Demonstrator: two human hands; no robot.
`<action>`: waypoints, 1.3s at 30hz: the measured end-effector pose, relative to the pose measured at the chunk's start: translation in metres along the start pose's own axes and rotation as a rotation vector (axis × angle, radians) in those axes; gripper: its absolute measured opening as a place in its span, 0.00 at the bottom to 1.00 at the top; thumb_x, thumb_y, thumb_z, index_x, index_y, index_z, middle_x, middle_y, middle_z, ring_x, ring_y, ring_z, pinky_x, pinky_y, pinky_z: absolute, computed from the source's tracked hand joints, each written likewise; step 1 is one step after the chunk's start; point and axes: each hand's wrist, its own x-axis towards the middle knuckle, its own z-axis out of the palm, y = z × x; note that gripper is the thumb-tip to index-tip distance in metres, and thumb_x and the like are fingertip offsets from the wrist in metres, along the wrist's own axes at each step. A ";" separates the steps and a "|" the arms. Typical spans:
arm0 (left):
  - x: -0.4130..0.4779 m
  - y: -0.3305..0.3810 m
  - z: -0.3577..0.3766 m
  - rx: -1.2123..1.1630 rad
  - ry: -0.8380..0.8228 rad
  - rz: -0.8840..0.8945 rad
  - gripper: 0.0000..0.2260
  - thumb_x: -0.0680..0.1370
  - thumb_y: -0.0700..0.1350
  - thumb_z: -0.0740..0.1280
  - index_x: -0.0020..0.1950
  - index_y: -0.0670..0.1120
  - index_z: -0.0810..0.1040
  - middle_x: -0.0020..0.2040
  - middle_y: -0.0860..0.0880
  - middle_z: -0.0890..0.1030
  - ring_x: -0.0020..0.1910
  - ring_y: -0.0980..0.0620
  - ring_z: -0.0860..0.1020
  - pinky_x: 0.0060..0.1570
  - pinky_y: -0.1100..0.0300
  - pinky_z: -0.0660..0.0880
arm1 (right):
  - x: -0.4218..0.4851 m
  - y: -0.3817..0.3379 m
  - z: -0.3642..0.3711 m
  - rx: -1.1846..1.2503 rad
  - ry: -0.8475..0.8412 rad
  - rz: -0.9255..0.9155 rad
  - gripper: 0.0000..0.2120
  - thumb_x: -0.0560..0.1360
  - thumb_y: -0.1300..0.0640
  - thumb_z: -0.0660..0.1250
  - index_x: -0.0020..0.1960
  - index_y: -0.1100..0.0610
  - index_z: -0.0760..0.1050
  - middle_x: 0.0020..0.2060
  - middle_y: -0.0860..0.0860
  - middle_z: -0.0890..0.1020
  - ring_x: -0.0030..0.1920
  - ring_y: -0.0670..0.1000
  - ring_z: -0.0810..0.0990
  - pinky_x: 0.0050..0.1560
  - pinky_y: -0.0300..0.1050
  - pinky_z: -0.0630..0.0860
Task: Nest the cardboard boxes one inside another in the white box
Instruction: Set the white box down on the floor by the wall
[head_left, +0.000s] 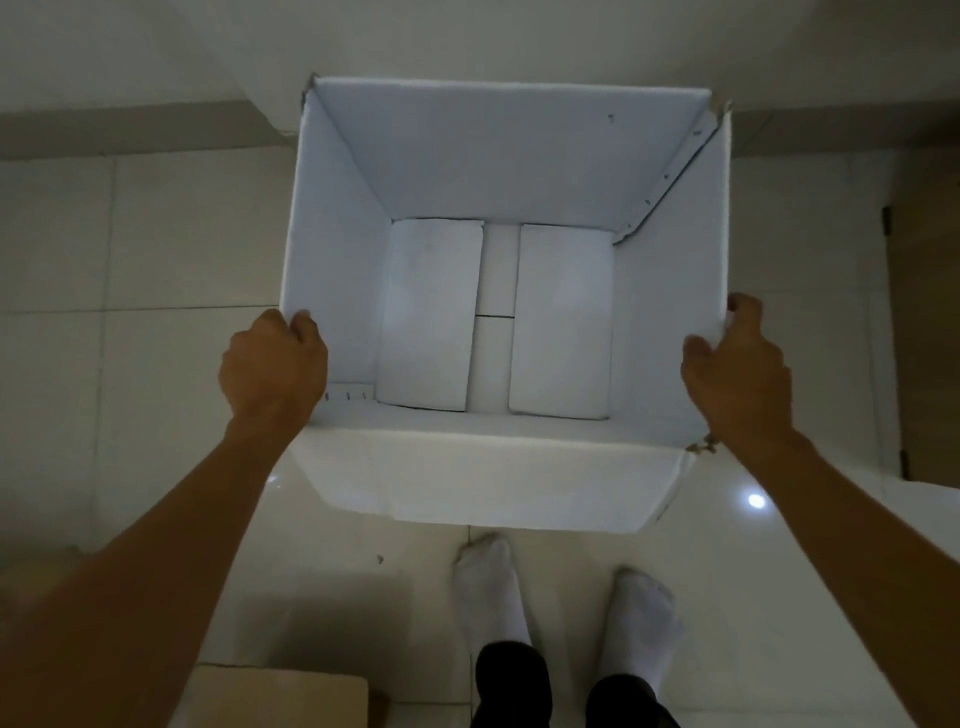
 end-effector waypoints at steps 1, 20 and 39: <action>-0.002 0.000 0.000 -0.003 0.008 0.007 0.20 0.80 0.50 0.56 0.48 0.32 0.74 0.44 0.29 0.78 0.43 0.30 0.76 0.38 0.50 0.66 | -0.004 0.001 0.003 -0.015 -0.011 -0.002 0.20 0.78 0.58 0.59 0.69 0.59 0.60 0.47 0.64 0.79 0.40 0.59 0.77 0.42 0.50 0.74; -0.016 -0.004 0.007 0.002 0.043 0.033 0.20 0.81 0.50 0.54 0.48 0.33 0.73 0.43 0.31 0.78 0.41 0.31 0.77 0.36 0.51 0.65 | 0.022 0.003 0.001 -0.033 -0.040 -0.054 0.17 0.79 0.60 0.57 0.67 0.63 0.62 0.46 0.66 0.79 0.37 0.57 0.74 0.38 0.48 0.73; -0.079 -0.014 -0.039 -0.175 -0.046 -0.086 0.36 0.74 0.55 0.66 0.74 0.42 0.53 0.74 0.37 0.57 0.71 0.37 0.58 0.64 0.37 0.60 | -0.080 -0.036 -0.017 0.141 0.043 -0.313 0.35 0.72 0.53 0.70 0.73 0.56 0.57 0.70 0.57 0.68 0.69 0.57 0.68 0.69 0.56 0.65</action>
